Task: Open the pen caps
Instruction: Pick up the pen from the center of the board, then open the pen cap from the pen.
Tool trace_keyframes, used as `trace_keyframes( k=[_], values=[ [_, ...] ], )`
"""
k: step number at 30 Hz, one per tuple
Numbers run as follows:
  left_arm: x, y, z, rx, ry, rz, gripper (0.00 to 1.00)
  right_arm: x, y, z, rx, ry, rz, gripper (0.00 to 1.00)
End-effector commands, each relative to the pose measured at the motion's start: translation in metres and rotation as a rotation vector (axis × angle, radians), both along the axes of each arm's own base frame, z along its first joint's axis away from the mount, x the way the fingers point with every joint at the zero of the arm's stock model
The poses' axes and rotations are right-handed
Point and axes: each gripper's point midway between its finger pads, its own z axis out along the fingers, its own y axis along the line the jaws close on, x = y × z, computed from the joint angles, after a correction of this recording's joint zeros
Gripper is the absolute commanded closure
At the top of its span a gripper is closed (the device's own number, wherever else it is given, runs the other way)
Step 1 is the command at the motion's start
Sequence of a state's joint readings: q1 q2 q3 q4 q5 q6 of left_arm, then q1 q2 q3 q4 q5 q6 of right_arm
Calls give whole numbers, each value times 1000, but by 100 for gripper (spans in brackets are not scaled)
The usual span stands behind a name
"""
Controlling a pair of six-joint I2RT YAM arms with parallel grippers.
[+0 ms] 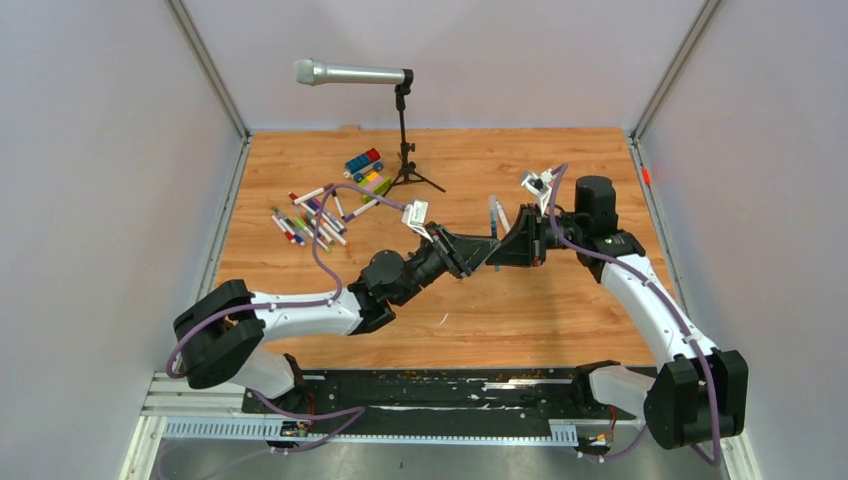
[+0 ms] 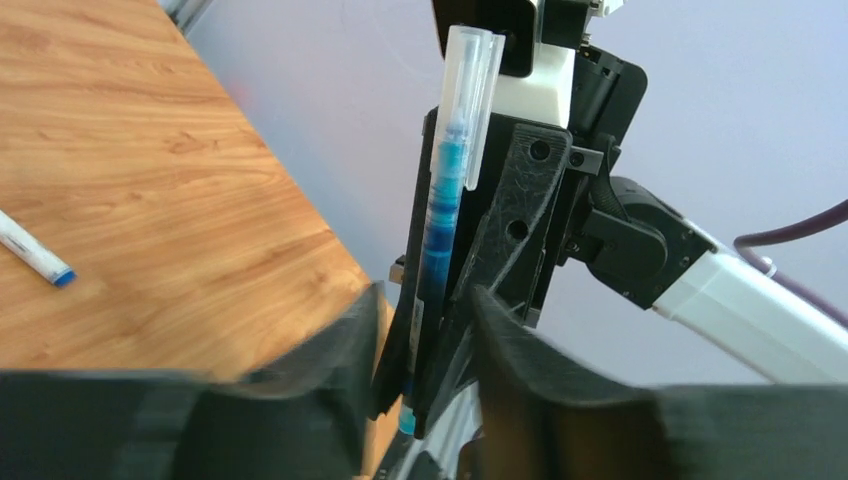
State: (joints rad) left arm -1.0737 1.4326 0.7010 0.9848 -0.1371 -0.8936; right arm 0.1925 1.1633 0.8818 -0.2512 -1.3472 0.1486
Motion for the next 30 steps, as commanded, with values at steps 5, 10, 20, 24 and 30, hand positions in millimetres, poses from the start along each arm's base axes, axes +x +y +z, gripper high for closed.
trace_keyframes(
  k=[5, 10, 20, 24, 30],
  values=[
    [1, 10, 46, -104, -28, -160, 12, -29, -4, -2, 43, -172, 102, 100],
    [7, 9, 53, -113, -27, -290, 5, -43, -9, 1, 81, -185, 141, 100],
    [-21, 6, 90, -182, -203, -466, 16, -51, -10, 1, 126, -135, 210, 100],
    [-25, 8, 90, -185, -213, -481, 25, -48, -9, 1, 124, -120, 208, 100],
    [-24, 3, 85, -195, -184, -504, 43, -45, -8, 0, 123, -97, 210, 100]
  ],
)
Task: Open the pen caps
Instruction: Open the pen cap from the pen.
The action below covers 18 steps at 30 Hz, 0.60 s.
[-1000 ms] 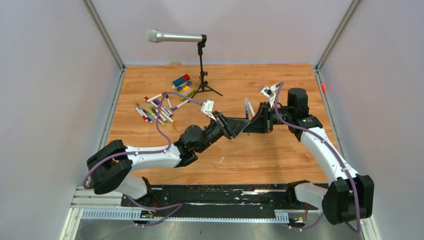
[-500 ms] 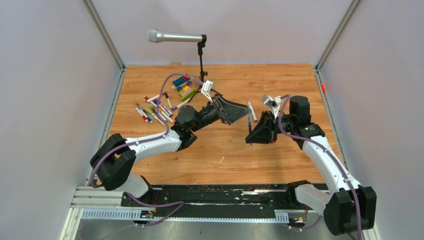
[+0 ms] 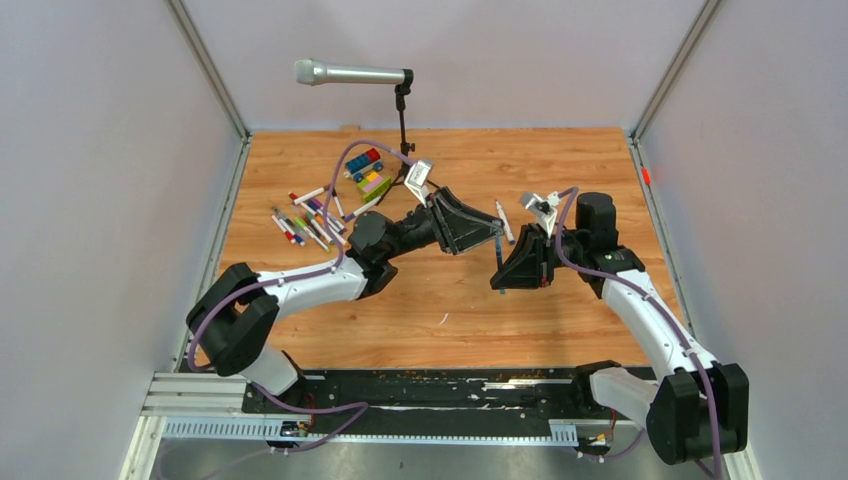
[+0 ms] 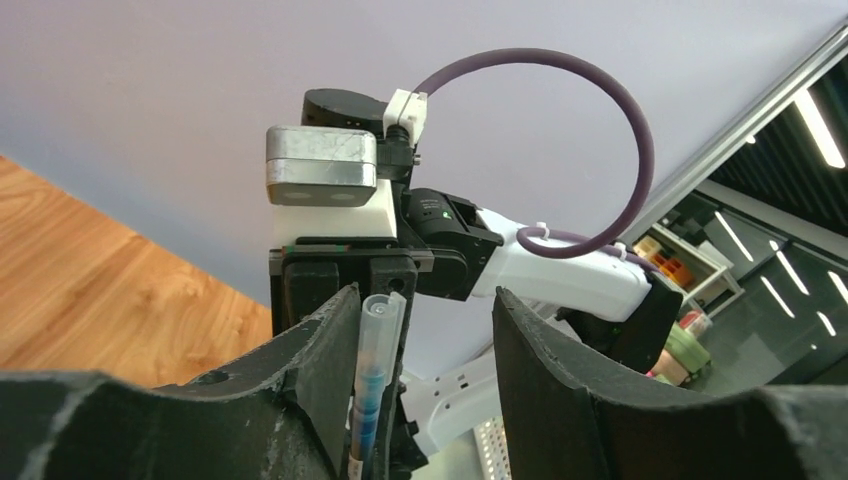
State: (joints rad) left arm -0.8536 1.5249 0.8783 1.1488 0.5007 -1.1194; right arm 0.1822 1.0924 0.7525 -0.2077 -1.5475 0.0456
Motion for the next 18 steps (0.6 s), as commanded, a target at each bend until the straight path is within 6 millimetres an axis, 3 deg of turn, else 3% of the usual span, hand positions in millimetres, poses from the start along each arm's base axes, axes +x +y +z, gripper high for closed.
trace_keyframes(
  k=[1, 10, 16, 17, 18],
  values=[
    [-9, 0, 15, -55, -38, -54, 46, -1, -1, 10, 25, -28, 37, 100],
    [-8, -5, 9, -66, -14, -88, 61, 0, 0, 8, 20, -18, 31, 100],
    [-11, -6, 11, -91, -12, -125, 96, 4, 0, 4, 6, -6, 6, 100],
    [-11, -7, 11, -93, -10, -125, 100, 5, 1, 4, 2, -8, -4, 100],
    [-10, -7, 11, -92, -6, -122, 100, 7, 1, 5, -2, -12, -13, 93]
  ],
)
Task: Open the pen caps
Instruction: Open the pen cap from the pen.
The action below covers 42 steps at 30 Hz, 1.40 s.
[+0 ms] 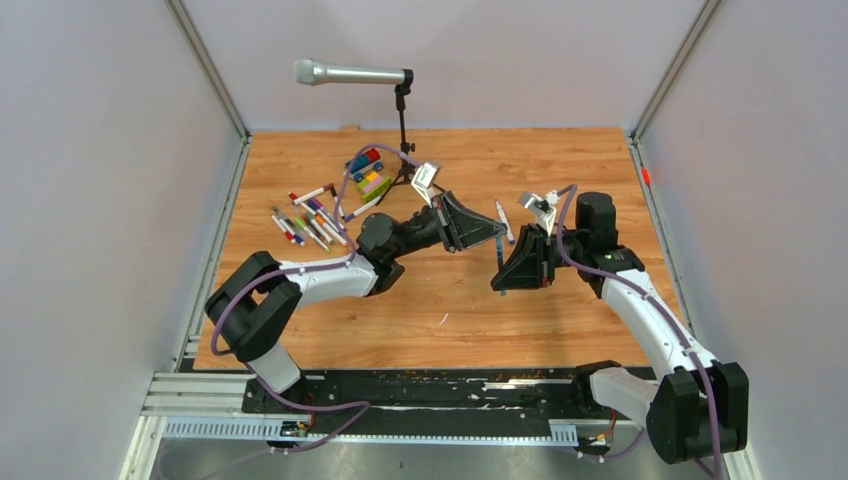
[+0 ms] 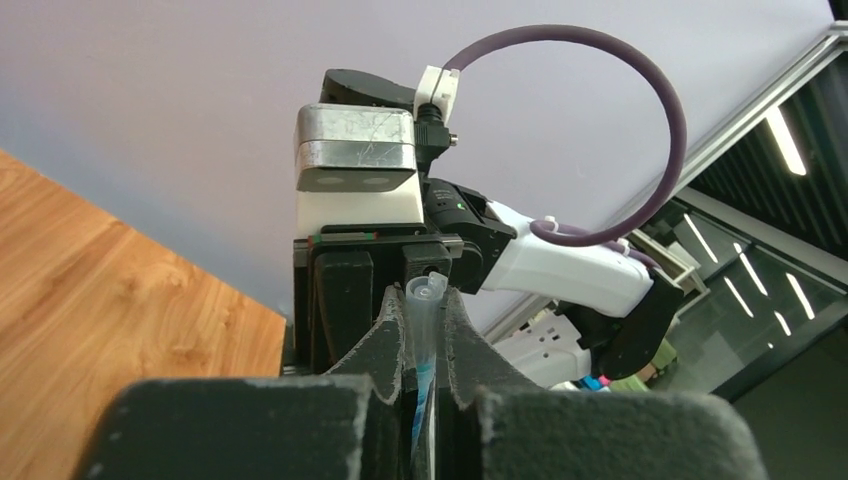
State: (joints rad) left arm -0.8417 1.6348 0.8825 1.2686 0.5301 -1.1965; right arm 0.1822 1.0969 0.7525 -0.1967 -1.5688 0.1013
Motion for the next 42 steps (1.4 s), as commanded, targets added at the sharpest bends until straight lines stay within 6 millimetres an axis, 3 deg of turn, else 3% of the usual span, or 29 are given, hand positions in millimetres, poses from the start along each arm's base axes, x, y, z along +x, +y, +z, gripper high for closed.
trace_keyframes(
  k=[1, 4, 9, 18, 24, 30, 31, 32, 33, 35, 38, 42],
  values=[
    [-17, 2, 31, -77, -53, -65, 100, 13, 2, 4, -7, -66, -38, 82],
    [-8, 0, 21, -17, -46, -3, 100, 24, 4, 13, -24, -92, -66, 57],
    [8, 6, 2, 67, -9, 138, 100, 47, 4, 17, -110, -134, -141, 50],
    [21, 24, -2, 124, -30, 325, 100, 44, 6, 17, -84, -98, -151, 57],
    [15, 20, 6, 85, -56, 317, 100, 33, 13, 14, -68, -49, -110, 76],
    [12, 18, 12, 56, -68, 317, 100, 34, 18, 12, -74, -28, -99, 69],
    [11, 18, 13, 50, -68, 320, 100, 34, 19, 12, -75, -22, -102, 75],
    [13, 20, 14, 45, -66, 330, 100, 34, 19, 11, -73, -23, -101, 91],
    [14, 22, 16, 36, -67, 343, 100, 34, 19, 11, -72, -18, -100, 99],
    [22, 28, 26, 16, -88, 401, 100, 29, 19, 10, -64, -18, -83, 100],
    [52, 52, 63, -6, -159, 583, 100, 17, 20, 1, -56, -27, -59, 100],
    [87, 83, 126, -79, -228, 771, 100, 0, 19, -13, -47, -32, -34, 100]
  ],
)
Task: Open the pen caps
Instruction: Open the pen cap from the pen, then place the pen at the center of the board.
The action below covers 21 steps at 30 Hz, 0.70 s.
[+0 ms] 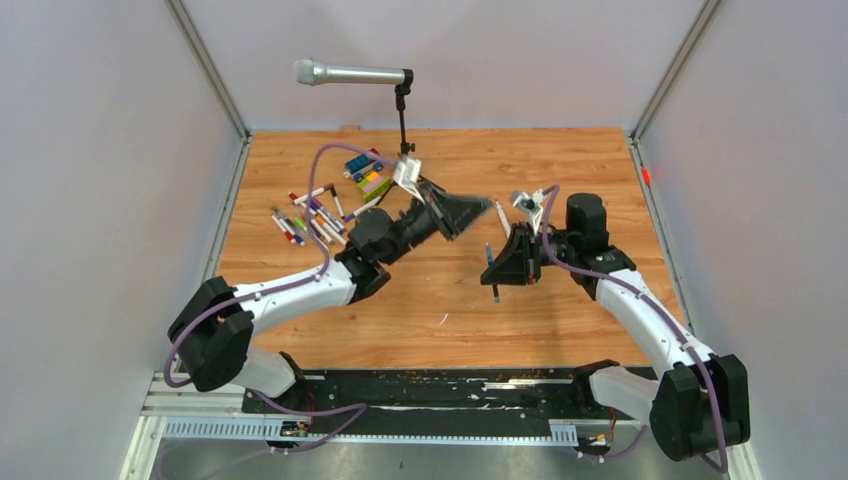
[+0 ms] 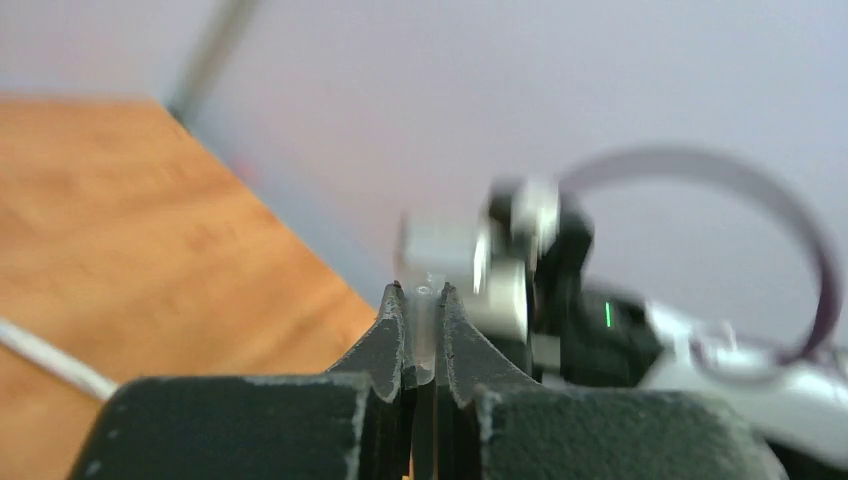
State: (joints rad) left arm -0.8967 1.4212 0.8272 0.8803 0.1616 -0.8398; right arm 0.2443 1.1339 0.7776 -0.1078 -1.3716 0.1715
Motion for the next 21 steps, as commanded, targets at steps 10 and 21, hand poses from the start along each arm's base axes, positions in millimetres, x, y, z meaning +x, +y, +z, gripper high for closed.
trace_keyframes(
  k=[10, 21],
  values=[
    [59, 76, 164, -234, -295, 339, 100, -12, -7, -11, -8, -108, -16, 100],
    [59, 87, -3, 301, 76, 338, 100, 103, -97, -60, -435, -262, -653, 96]
  ],
)
